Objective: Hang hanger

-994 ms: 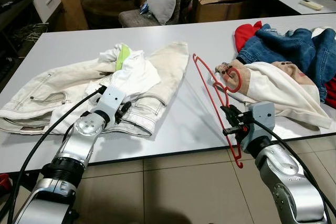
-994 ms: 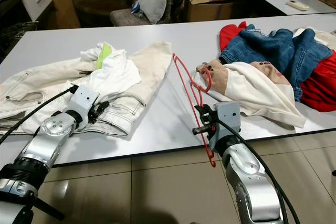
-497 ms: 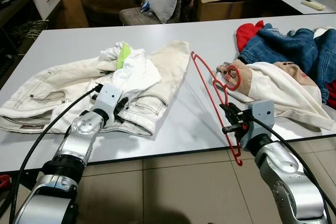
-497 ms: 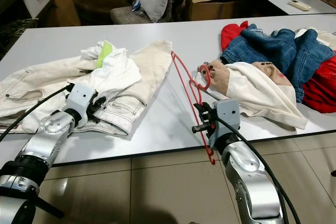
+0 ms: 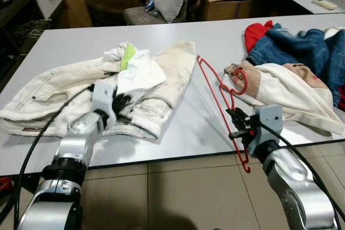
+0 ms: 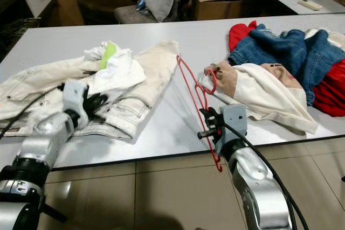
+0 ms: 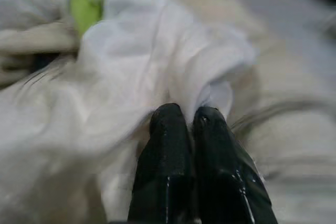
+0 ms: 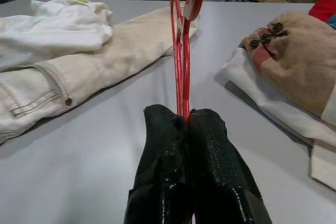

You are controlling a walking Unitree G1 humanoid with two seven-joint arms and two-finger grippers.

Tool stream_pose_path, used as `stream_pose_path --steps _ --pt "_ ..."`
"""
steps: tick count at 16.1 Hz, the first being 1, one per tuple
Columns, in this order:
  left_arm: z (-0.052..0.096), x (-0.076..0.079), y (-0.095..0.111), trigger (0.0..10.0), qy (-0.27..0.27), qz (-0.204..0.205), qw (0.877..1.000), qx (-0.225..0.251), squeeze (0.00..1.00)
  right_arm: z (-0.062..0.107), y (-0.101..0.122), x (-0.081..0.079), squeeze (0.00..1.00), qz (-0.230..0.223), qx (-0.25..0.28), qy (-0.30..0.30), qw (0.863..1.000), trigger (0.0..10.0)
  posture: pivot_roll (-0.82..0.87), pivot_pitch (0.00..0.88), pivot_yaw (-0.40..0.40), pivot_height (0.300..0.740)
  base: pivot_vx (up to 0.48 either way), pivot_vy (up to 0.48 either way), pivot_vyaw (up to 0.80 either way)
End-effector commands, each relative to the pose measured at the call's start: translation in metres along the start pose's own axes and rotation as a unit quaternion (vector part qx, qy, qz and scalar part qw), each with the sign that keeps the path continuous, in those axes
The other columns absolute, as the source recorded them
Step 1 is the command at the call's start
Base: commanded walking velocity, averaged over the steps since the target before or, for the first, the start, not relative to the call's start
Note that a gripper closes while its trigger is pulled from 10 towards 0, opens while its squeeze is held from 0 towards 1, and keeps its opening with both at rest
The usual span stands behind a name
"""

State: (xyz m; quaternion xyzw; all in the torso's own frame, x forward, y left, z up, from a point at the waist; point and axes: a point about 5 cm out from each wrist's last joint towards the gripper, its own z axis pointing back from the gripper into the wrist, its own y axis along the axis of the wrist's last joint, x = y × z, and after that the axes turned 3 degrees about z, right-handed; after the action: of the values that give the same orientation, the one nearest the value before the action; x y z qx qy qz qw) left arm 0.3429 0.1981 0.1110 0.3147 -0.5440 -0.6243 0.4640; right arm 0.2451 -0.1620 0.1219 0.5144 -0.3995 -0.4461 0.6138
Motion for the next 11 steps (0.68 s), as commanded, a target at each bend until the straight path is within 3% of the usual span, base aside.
stream_pose_path --steps 1,3,5,7,8,9,10,11 --pt "-0.002 0.003 0.017 0.0 -0.031 0.039 0.999 0.023 0.00 0.003 0.001 0.002 0.00 -0.003 0.000 -0.007 1.000 10.0 -0.10 0.000 0.066 0.740 0.000 0.000 0.00" --pt "0.002 0.008 0.041 0.0 -0.076 0.109 0.990 0.053 0.00 0.004 0.001 0.002 0.00 -0.008 0.003 -0.013 1.000 10.0 -0.10 0.000 0.078 0.740 0.000 0.000 0.00" --pt "0.006 0.017 0.073 0.0 -0.138 0.238 0.957 0.098 0.00 0.004 0.003 0.002 0.00 -0.015 0.011 -0.018 1.000 10.0 -0.10 0.000 0.080 0.740 0.000 0.000 0.00" --pt "0.011 0.020 0.088 0.0 -0.171 0.300 0.931 0.121 0.00 0.005 0.004 0.002 0.00 -0.017 0.013 -0.019 1.000 10.0 -0.10 0.000 0.082 0.740 0.000 0.000 0.00" --pt "0.011 0.017 0.086 0.0 -0.165 0.324 0.924 0.120 0.00 0.005 0.002 0.001 0.00 -0.019 0.012 -0.017 1.000 10.0 -0.09 0.000 0.083 0.740 0.000 0.000 0.00" --pt "0.011 0.015 0.081 0.0 -0.155 0.334 0.923 0.114 0.00 0.005 0.002 0.000 0.00 -0.020 0.012 -0.017 1.000 10.0 -0.09 0.000 0.083 0.740 0.000 0.000 0.00" --pt "0.013 0.015 0.059 0.0 -0.121 0.312 0.941 0.057 0.00 0.005 0.001 -0.001 0.00 -0.021 0.012 -0.015 1.000 10.0 -0.09 0.000 0.084 0.740 0.000 0.000 0.00" --pt "0.015 0.016 0.051 0.0 -0.107 0.290 0.950 0.034 0.00 0.004 0.002 -0.001 0.00 -0.021 0.012 -0.015 1.000 10.0 -0.09 0.000 0.085 0.740 0.000 0.000 0.00"
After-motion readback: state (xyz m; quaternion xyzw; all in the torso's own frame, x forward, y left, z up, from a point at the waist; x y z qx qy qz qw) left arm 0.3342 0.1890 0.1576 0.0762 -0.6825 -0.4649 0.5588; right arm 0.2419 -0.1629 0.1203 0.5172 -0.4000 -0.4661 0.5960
